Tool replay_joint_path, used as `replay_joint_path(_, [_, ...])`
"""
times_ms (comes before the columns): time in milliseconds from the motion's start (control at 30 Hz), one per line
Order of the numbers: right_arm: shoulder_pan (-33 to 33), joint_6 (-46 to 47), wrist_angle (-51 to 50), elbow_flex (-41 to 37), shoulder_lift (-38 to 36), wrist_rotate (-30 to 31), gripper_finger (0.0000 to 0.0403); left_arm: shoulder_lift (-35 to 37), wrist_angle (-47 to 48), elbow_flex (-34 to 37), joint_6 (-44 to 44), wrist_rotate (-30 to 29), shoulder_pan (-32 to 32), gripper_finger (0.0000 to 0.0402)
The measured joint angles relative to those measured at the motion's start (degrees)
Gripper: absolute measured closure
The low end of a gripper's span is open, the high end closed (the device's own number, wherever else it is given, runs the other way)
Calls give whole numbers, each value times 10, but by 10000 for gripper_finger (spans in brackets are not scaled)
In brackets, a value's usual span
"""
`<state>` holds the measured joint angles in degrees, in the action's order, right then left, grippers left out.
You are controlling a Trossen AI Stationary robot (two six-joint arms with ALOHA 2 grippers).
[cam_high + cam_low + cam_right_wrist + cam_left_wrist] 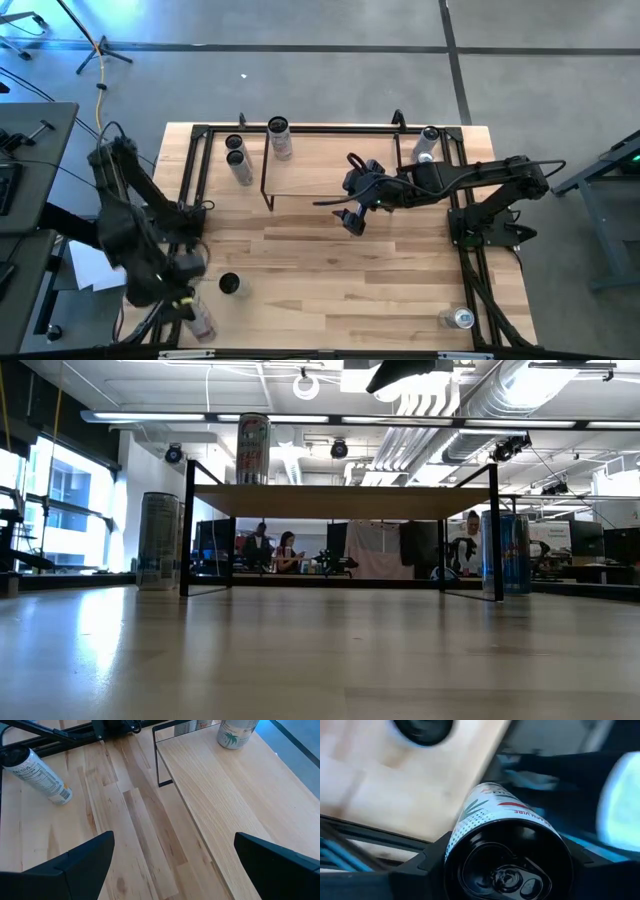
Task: Place canned beverage on shelf
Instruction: Put the white pink soda can on the shelf aligned with the other white pink soda can
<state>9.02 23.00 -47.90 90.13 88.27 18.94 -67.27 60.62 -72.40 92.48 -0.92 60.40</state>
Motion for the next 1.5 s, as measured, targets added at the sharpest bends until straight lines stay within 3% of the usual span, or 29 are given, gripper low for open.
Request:
replay_joint_path(133, [0,5,6,0,0,0,5,53,-43,0,48,-19,0,187])
replay_joint_path(233, [0,2,23,0,0,0,5,81,-89,0,59,-74,0,187])
replay_joint_path(467, [-1,11,57,0,-1,-5,5,109,-137,-1,-2,-176,-55,187])
replay_joint_path(700, [-1,36,58,19,-15,-5,5,98,-201,-6,-116,-147,-172,187])
replay_joint_path(867, [-1,40,59,38,-15,-23,5,74,-203,-85,-259,-108,-266,187])
replay_joint_path(1033, [-1,35,58,52,-14,-81,5,32,-72,-220,-400,-97,-349,187])
replay_joint_path(1233, [-1,8,59,84,-14,-44,5,-45,146,-364,-562,-126,-433,187])
replay_joint_path(1500, [-5,-48,-5,86,-14,5,5,-175,187,-418,-756,-137,-511,183])
